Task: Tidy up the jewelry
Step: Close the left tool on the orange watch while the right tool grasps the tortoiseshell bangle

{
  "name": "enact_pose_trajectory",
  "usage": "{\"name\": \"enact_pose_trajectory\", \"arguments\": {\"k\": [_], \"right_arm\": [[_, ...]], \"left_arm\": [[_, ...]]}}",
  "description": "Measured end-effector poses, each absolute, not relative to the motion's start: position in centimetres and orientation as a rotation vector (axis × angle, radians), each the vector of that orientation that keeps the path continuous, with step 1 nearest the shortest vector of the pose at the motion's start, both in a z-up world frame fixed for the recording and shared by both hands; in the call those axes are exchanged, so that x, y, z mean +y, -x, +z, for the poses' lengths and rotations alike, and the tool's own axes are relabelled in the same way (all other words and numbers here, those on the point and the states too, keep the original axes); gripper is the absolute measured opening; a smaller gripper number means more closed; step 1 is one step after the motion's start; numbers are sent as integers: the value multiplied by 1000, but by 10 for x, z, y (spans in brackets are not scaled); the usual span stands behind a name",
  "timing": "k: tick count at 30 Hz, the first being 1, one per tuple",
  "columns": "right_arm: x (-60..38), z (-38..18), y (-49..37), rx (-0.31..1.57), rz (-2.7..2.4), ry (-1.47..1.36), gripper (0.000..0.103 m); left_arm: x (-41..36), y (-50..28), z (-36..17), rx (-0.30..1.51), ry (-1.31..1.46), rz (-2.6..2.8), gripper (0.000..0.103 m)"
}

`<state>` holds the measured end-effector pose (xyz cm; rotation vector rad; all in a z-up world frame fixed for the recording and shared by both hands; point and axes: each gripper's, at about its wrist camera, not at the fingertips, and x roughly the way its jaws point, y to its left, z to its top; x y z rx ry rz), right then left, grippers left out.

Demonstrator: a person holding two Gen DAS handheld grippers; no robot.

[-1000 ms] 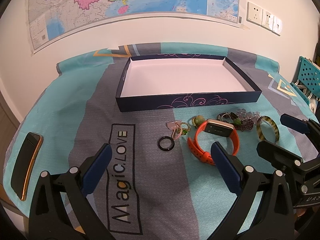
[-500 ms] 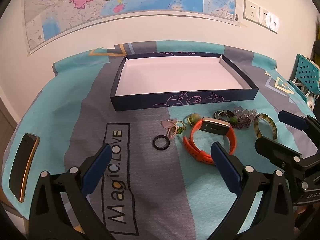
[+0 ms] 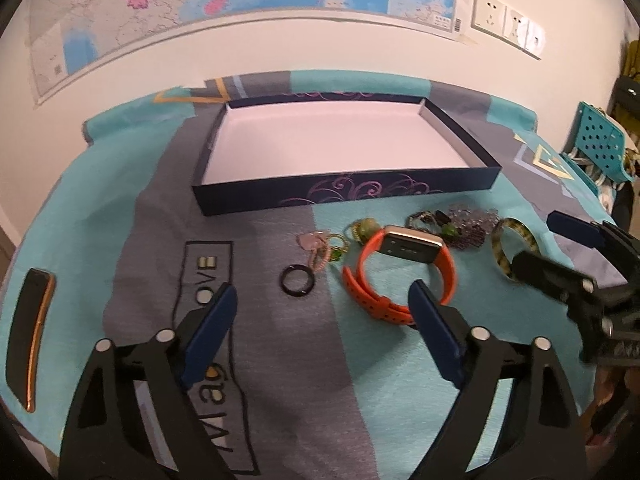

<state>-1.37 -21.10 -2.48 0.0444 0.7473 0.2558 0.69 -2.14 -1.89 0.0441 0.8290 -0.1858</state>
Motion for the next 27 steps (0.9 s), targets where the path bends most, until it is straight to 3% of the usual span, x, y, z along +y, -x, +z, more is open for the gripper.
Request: {"name": "enact_pose_trajectory", "arguments": {"k": [8, 18, 21, 24, 26, 27], "right_arm": [[-244, -40, -1, 823, 231, -107, 66], [-250, -50, -9, 867, 262, -128, 42], [-251, -51, -10, 871, 266, -121, 37], [-251, -52, -10, 878, 271, -115, 23], [-253, -52, -10, 880, 270, -110, 20], [-253, -52, -10, 882, 270, -109, 17]], "left_arm": [[-26, -16, -25, 868, -21, -279, 63], [-29, -34, -34, 931, 26, -368, 29], [-31, -34, -34, 934, 20, -374, 25], [-31, -30, -34, 946, 27, -376, 21], [-33, -24, -33, 959, 23, -387, 21], [-34, -21, -33, 963, 9, -392, 27]]}}
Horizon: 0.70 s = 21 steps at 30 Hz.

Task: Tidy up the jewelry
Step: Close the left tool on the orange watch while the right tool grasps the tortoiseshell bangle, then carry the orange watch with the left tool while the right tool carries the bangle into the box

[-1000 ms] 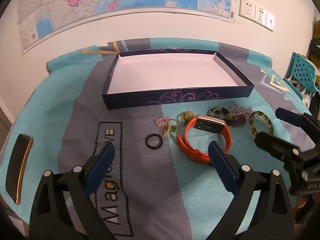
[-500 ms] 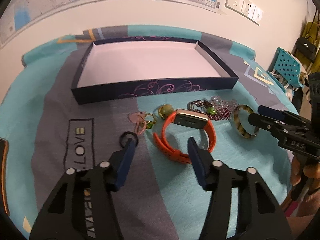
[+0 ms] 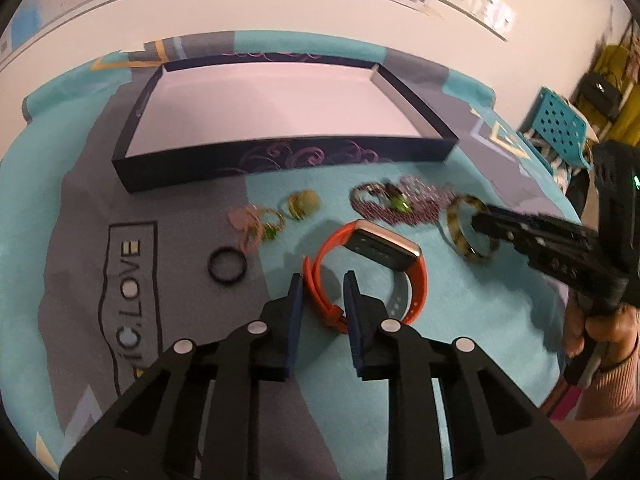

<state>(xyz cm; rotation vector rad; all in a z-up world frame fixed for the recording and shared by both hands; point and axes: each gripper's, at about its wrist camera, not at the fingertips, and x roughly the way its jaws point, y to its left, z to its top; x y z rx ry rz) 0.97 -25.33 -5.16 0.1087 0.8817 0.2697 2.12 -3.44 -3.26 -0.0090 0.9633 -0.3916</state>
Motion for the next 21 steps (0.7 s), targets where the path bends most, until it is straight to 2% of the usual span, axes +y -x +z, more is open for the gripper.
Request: {"name": "enact_pose_trajectory", "arguments": {"k": [1, 2, 3, 7, 11, 12, 13, 21], "right_arm": [[-254, -52, -10, 884, 271, -109, 14], [-254, -52, -11, 885, 272, -106, 12], [-255, -52, -11, 886, 270, -103, 9], [-256, -51, -13, 888, 269, -103, 8], [-257, -48, -13, 881, 269, -95, 6], [-258, -47, -13, 877, 269, -98, 6], [-260, -45, -13, 875, 275, -108, 6], [-262, -21, -17, 828, 308, -109, 6]], "left_arm": [[-36, -20, -31, 966, -3, -397, 35], [-36, -20, -30, 959, -7, -401, 48], [-37, -21, -29, 944, -24, -397, 47], [-39, -33, -29, 950, -47, -412, 42], [-45, -39, -33, 958, -96, -424, 28], [-47, -39, -32, 958, -107, -433, 18], [-48, -38, -32, 958, -110, -436, 13], [-42, -42, -27, 982, -53, -472, 10]]}}
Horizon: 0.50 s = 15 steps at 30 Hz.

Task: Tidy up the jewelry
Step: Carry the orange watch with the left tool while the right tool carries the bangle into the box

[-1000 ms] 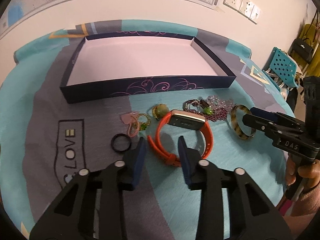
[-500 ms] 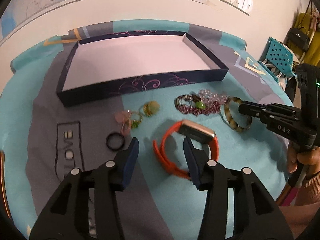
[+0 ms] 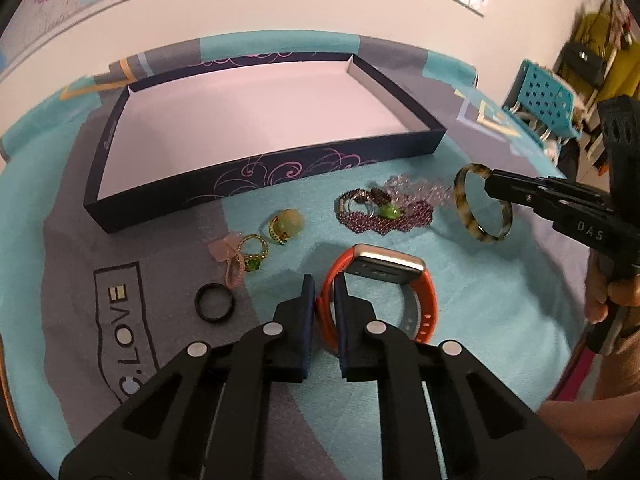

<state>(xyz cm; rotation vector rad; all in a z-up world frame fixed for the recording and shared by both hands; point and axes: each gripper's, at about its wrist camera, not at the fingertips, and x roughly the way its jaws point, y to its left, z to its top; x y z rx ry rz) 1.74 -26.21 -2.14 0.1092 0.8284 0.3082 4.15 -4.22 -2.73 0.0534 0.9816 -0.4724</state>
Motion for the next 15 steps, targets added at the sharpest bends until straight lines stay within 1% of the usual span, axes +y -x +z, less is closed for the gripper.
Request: {"name": "enact_pose_trajectory", "arguments": {"k": [4, 10, 15], "right_arm": [[-259, -8, -27, 795, 321, -96, 6], [-250, 5, -56, 771, 343, -70, 6], [-244, 15, -98, 759, 335, -51, 6]], "left_arm": [[-28, -49, -19, 1013, 66, -524, 10], [-5, -70, 8, 948, 156, -488, 10], [12, -109, 26, 897, 202, -407, 10]]}}
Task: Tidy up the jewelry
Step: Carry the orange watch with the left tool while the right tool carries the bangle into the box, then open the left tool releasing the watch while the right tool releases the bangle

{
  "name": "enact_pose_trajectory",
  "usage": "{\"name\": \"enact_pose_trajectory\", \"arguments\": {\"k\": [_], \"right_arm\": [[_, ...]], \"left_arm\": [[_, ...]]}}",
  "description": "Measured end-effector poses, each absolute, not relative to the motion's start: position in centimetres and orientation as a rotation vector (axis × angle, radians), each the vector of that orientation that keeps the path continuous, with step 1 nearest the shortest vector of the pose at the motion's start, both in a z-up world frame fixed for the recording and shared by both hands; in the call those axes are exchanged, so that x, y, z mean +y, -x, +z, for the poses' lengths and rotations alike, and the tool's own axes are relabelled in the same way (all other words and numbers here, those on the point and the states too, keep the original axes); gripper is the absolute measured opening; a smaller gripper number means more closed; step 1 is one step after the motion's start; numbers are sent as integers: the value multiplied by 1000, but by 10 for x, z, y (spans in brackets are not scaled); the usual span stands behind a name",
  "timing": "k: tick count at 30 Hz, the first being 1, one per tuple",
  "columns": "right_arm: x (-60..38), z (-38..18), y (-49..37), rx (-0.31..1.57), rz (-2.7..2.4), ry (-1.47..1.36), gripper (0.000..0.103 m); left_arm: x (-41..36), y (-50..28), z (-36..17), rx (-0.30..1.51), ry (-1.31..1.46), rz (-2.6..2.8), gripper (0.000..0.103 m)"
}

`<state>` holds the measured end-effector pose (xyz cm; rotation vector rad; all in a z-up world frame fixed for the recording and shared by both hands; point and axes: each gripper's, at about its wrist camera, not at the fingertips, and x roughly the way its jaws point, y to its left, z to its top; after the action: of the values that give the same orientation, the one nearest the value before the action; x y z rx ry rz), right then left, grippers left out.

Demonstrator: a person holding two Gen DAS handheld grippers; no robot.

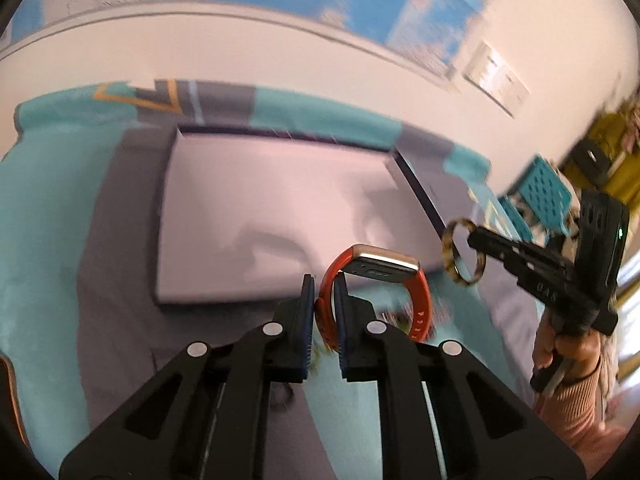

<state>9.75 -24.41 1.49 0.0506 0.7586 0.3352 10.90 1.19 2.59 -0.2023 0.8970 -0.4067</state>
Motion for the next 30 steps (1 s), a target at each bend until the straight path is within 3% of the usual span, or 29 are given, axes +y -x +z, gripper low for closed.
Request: {"name": "enact_pose_trajectory", "arguments": {"k": [15, 30], "right_arm": [[-207, -9, -224, 885, 315, -4, 6], [-194, -29, -262, 978, 271, 18, 6]], "left_arm": [[23, -235, 3, 926, 261, -224, 10], [16, -276, -30, 1032, 277, -126, 11]]}}
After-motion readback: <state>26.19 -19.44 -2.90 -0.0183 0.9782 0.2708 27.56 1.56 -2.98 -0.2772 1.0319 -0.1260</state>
